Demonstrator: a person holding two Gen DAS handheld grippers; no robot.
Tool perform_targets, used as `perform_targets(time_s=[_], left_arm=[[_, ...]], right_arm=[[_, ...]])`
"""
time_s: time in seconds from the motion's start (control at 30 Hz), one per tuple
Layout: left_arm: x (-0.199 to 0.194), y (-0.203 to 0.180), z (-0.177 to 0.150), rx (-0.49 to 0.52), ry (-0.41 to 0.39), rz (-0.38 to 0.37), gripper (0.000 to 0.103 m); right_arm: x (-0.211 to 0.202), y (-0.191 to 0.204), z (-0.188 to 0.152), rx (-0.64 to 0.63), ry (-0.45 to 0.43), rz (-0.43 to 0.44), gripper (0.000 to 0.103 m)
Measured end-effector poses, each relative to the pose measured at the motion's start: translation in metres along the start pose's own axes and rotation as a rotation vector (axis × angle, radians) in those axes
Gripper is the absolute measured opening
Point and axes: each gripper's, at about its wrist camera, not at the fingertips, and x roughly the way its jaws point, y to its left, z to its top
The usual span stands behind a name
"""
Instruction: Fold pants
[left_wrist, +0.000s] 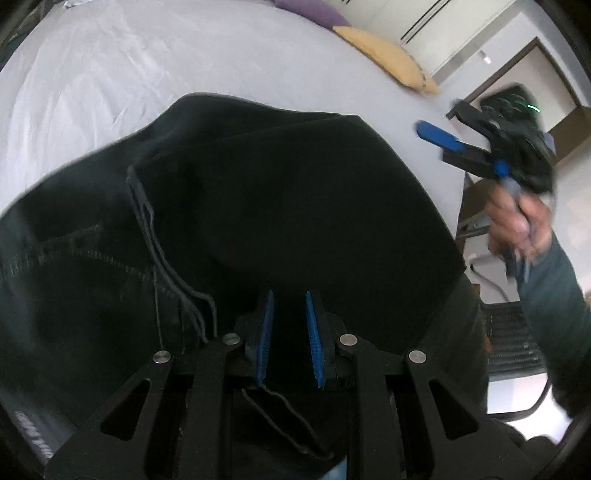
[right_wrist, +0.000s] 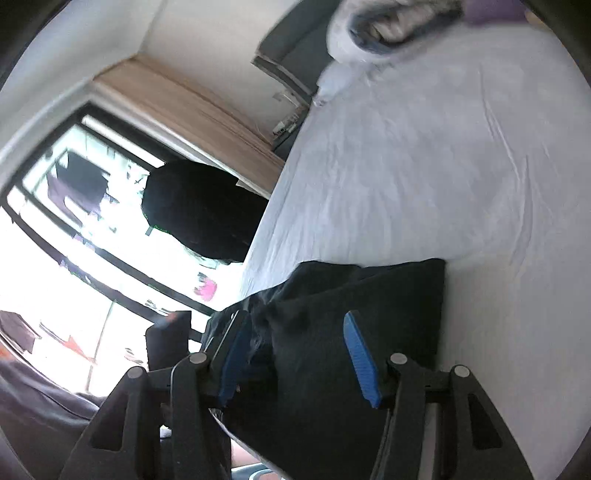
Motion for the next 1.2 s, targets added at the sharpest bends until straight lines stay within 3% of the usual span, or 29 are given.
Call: perform_targets(time_s=[0.13,0.2,0.23,0.27,0.4,0.6,0.73,0.77,0.83,0.87,0.9,1.03,1.1,1.2], left_arm=[[-0.005,0.013,-0.004,-0.075,-0.01,-0.048,0.017],[-0.008,0.018,-0.008,-0.081,-0.01,-0.051,0.017],[-0.008,0.019,-0.008,-0.082,-0.012,-0.05,0.017],[-0.011,0.023,-0.01,-0.082,-0.013,-0.051,0.017],[-0.012,0.023,-0.006,-0.087,-0.027,-0.062,0.017],[-0.015,0.027,-0.016,-0.089,-0.055,-0.07,0.017],[-0.036,0.017,-0.03,-0.087,-0.111,-0.004,0.017],[-0.046,0.015,-0.033,-0.079,-0.129,0.011,0.022],[-0.071,0.011,-0.045,-0.083,-0.181,0.042,0.054],[-0.087,0.012,-0.054,-0.11,-0.227,0.05,0.083],[-0.104,0.015,-0.064,-0.145,-0.284,0.06,0.092],[-0.167,0.031,-0.109,-0.301,-0.465,0.132,0.092],[-0.199,0.044,-0.137,-0.41,-0.577,0.167,0.101],[-0.226,0.068,-0.172,-0.576,-0.667,0.184,0.102]], right_arm=[[0.029,-0.045,0.021,0.067,0.078,0.055,0.056],[0.044,-0.056,0.016,0.095,0.121,0.037,0.056],[0.051,-0.063,0.012,0.11,0.151,0.034,0.049],[0.052,-0.063,0.006,0.107,0.159,0.046,0.048],[0.038,-0.059,-0.019,0.102,0.18,0.098,0.048],[0.02,-0.021,-0.085,0.053,0.306,0.132,0.048],[-0.005,0.006,-0.115,0.034,0.26,0.103,0.056],[-0.011,0.013,-0.117,0.027,0.231,0.109,0.059],[-0.017,0.027,-0.118,0.009,0.173,0.115,0.064],[-0.018,0.035,-0.115,-0.002,0.14,0.125,0.066],[-0.015,0.042,-0.11,-0.011,0.109,0.134,0.067],[0.01,0.056,-0.082,-0.022,0.023,0.154,0.072],[0.026,0.059,-0.067,0.003,-0.003,0.186,0.072],[0.058,0.066,-0.052,0.037,-0.037,0.236,0.072]])
